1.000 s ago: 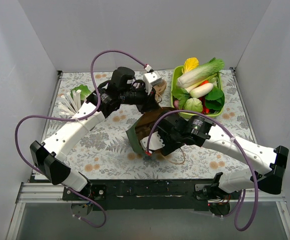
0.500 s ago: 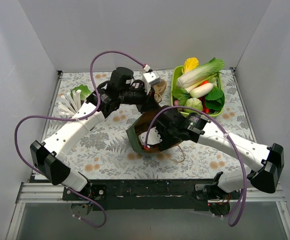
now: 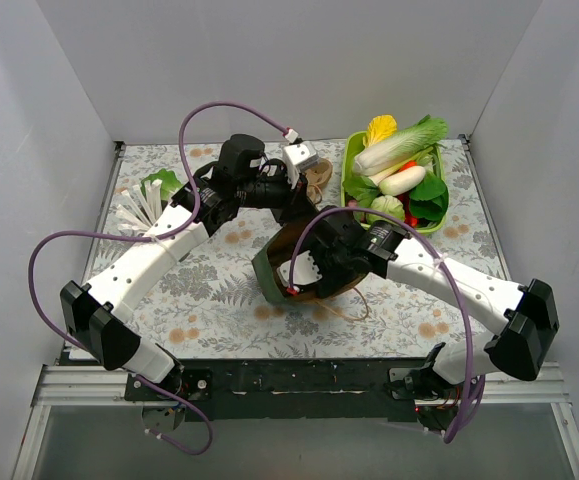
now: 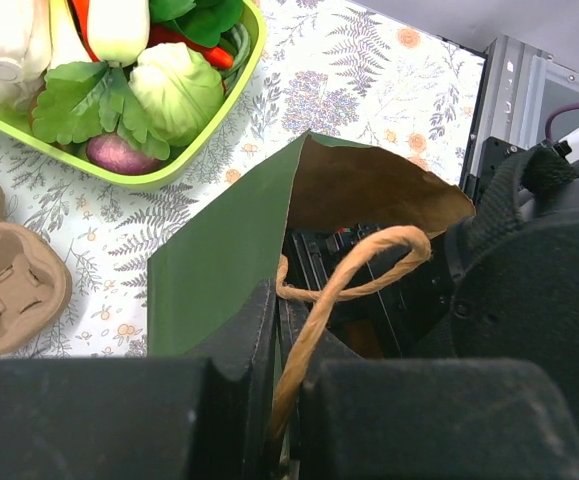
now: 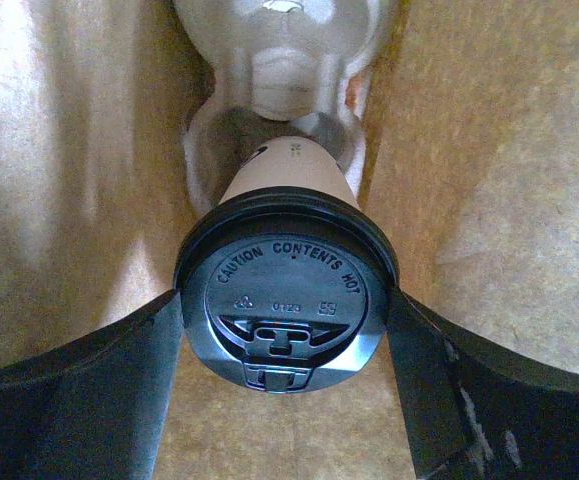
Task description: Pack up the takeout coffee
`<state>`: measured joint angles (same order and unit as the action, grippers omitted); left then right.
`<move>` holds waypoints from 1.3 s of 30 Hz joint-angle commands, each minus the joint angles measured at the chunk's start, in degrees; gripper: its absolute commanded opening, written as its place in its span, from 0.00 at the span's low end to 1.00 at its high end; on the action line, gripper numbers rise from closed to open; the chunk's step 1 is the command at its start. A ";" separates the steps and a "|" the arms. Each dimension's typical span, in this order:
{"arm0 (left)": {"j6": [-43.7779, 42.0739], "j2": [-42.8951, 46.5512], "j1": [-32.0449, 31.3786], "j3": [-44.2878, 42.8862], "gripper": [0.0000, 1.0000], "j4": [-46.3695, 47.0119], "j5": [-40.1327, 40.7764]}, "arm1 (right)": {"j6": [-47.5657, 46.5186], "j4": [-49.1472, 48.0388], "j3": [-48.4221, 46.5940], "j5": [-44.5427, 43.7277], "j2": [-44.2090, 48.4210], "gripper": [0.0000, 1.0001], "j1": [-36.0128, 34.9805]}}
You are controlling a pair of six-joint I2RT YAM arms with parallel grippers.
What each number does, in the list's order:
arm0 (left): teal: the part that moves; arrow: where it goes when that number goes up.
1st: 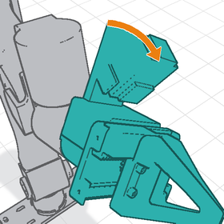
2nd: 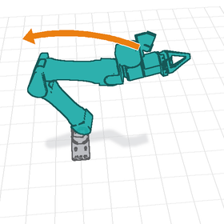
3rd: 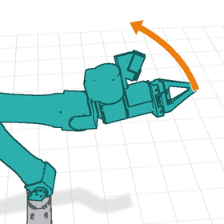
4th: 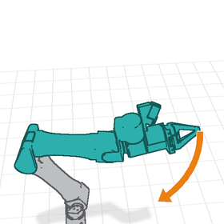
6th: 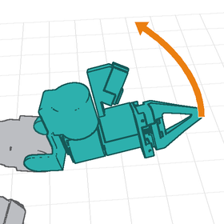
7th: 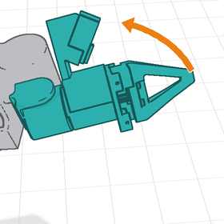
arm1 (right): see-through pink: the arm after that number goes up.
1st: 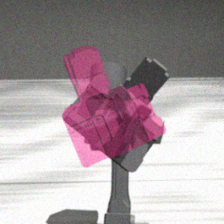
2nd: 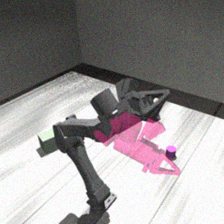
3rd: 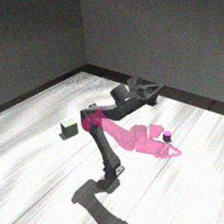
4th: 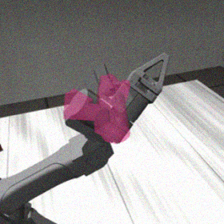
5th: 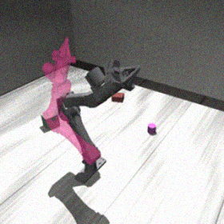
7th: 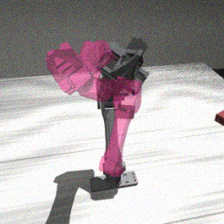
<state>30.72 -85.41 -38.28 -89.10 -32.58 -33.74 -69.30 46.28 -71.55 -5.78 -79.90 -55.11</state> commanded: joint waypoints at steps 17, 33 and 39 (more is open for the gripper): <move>-0.57 1.73 1.72 1.65 0.00 -0.12 -1.42 | -6.20 -3.66 -0.43 4.72 -2.98 0.01 2.73; -1.54 0.50 2.16 0.59 0.00 -1.26 -2.65 | -8.31 0.29 -2.80 7.71 -8.43 0.01 3.52; -2.68 0.15 2.16 -0.28 0.01 -1.44 -2.56 | -7.78 7.93 -8.60 8.95 -13.44 0.01 4.31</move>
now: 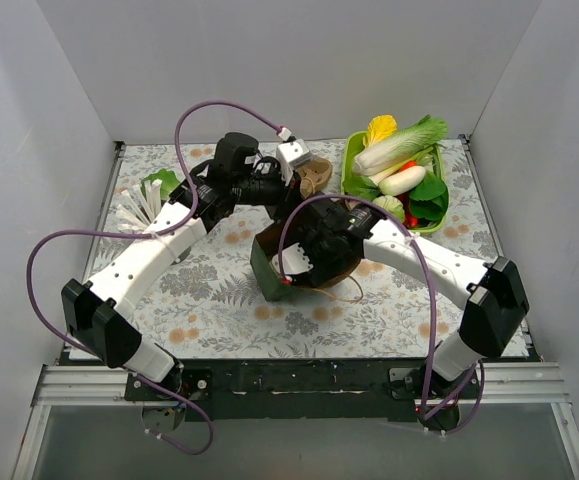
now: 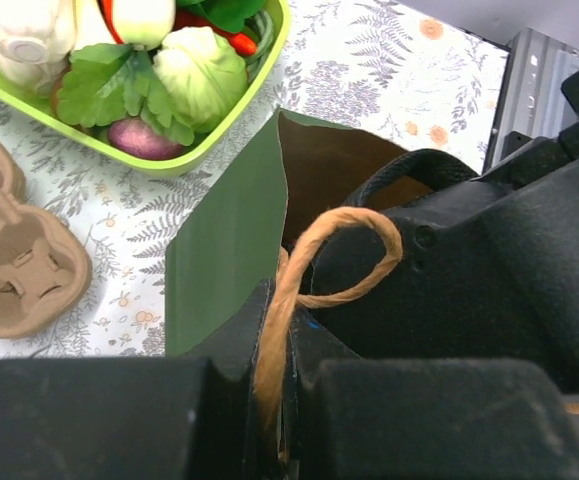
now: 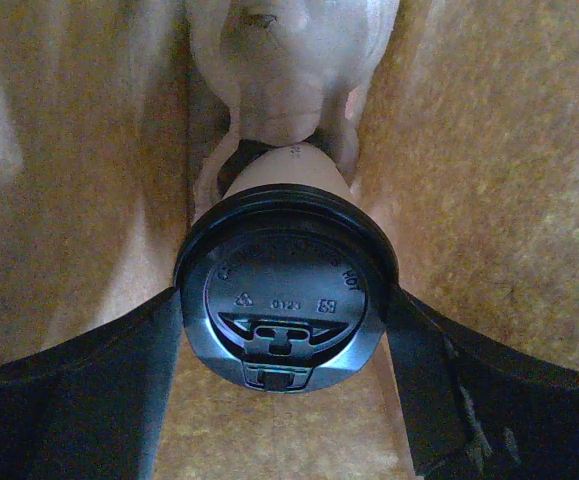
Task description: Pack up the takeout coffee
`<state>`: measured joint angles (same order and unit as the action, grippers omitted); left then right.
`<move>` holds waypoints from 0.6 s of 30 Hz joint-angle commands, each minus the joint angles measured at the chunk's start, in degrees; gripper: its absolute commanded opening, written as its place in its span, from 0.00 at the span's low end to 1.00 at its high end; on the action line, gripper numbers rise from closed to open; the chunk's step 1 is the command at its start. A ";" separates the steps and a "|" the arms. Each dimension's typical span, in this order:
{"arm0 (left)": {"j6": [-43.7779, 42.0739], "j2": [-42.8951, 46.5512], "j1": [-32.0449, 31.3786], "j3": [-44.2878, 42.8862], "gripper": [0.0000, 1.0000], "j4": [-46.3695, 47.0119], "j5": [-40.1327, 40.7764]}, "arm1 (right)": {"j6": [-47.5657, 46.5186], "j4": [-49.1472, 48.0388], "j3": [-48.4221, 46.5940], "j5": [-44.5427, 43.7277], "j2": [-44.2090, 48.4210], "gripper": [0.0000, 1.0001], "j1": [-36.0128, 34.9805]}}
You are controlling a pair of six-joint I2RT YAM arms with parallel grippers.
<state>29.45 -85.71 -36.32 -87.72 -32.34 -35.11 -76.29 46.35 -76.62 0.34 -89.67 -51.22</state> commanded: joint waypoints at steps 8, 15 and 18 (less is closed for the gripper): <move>-2.39 1.42 0.11 -2.19 0.60 0.07 1.62 | -0.70 13.41 -8.01 3.79 -7.80 0.01 1.30; 0.60 4.24 0.19 -1.75 0.82 5.00 4.79 | -0.35 23.78 -16.80 6.16 -12.28 0.01 1.48; 0.26 4.85 0.19 -1.84 0.82 4.92 5.41 | -0.17 25.28 -17.25 6.78 -13.43 0.01 1.48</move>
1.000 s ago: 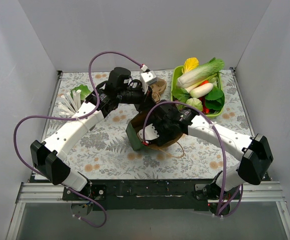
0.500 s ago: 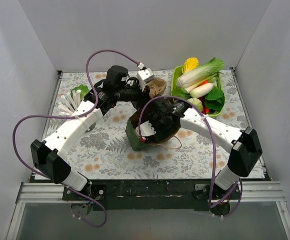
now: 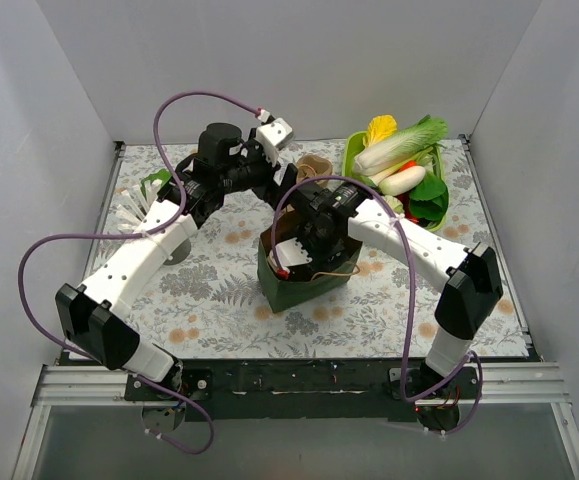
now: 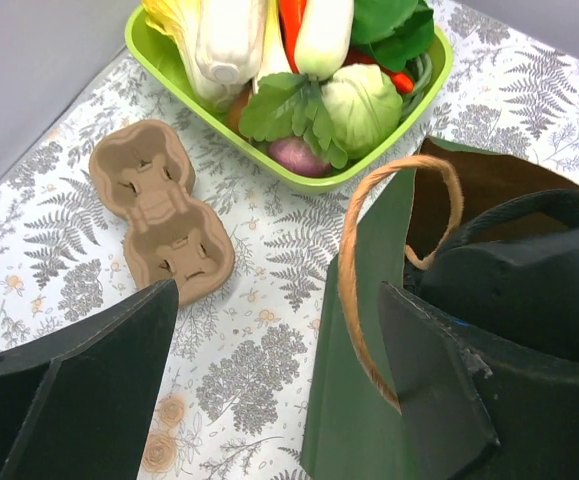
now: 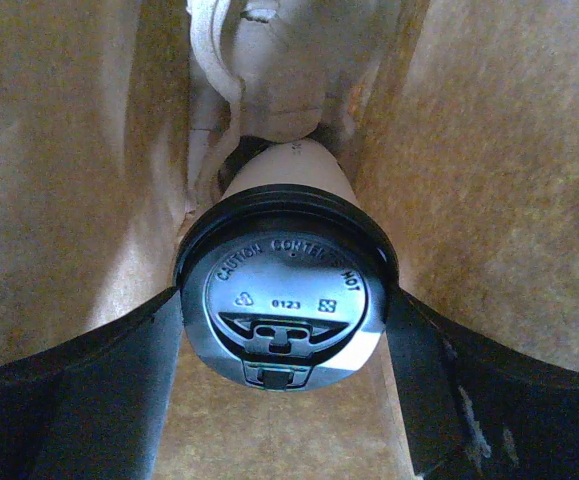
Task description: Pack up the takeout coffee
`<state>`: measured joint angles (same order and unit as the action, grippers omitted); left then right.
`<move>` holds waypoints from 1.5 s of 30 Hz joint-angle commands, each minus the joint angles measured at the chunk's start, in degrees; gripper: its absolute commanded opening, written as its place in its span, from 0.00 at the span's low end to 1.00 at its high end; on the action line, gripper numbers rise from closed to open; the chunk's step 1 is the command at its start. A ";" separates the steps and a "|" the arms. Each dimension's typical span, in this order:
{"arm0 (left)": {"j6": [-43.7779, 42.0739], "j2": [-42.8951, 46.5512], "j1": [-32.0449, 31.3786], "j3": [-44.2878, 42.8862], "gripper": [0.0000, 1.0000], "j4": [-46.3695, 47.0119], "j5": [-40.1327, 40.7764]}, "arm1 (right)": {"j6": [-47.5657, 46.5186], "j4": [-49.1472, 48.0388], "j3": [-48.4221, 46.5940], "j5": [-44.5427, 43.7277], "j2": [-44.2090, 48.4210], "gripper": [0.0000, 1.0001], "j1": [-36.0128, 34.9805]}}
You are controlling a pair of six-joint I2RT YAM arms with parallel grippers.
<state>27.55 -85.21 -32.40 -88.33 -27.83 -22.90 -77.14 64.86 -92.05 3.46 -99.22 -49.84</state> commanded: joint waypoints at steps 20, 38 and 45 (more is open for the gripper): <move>-0.21 3.83 -3.72 -6.84 0.84 -0.55 -3.39 | -0.28 9.93 -2.52 7.17 -6.16 0.01 0.89; -3.73 4.88 -3.63 -9.14 0.84 -2.22 -1.10 | -3.36 10.29 5.65 3.57 1.30 0.01 2.12; -3.47 5.05 -3.46 -8.35 0.84 -1.52 -2.15 | -3.45 10.46 8.47 3.13 4.56 0.01 1.86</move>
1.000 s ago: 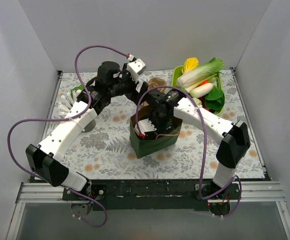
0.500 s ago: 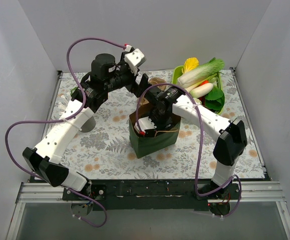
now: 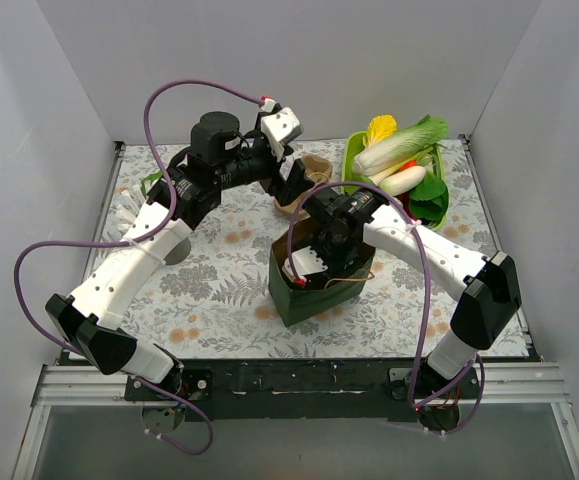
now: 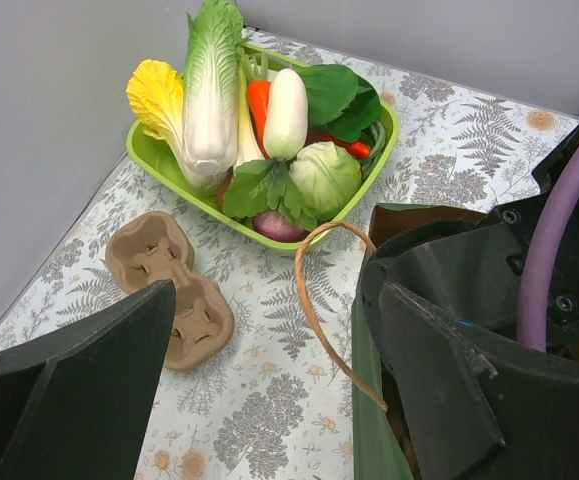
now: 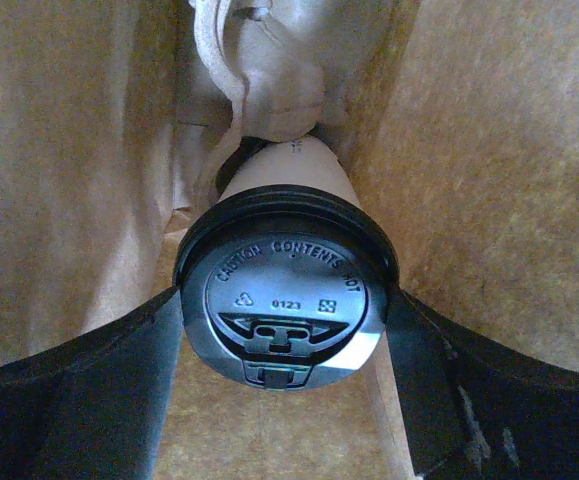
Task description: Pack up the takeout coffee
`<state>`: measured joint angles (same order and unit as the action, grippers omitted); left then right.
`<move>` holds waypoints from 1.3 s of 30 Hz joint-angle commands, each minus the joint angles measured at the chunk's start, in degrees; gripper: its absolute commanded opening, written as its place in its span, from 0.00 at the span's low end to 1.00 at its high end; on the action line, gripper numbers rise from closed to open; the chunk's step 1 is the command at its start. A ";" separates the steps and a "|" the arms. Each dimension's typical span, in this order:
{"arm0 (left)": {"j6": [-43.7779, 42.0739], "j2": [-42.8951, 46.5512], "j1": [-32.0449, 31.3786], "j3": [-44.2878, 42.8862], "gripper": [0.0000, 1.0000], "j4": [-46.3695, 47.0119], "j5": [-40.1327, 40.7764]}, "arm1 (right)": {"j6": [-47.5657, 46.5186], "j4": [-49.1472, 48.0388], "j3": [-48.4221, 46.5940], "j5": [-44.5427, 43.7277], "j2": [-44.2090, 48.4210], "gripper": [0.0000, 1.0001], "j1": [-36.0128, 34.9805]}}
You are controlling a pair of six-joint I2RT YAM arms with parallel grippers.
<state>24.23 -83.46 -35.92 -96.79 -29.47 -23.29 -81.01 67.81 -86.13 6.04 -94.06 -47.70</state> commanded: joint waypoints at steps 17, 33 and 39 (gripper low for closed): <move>1.08 3.39 0.06 -0.42 0.89 0.56 1.58 | -0.99 7.42 2.10 -0.06 -7.10 0.01 0.07; 2.58 5.85 0.06 4.33 0.94 2.75 3.25 | 0.50 7.34 -1.76 4.15 2.56 0.92 -0.02; 1.44 7.34 0.06 7.48 0.97 3.98 9.99 | 2.52 7.07 -2.90 5.03 4.76 0.96 -0.02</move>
<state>26.39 -79.53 -35.81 -91.46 -27.20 -19.09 -80.25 72.58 -87.64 9.10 -92.33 -47.64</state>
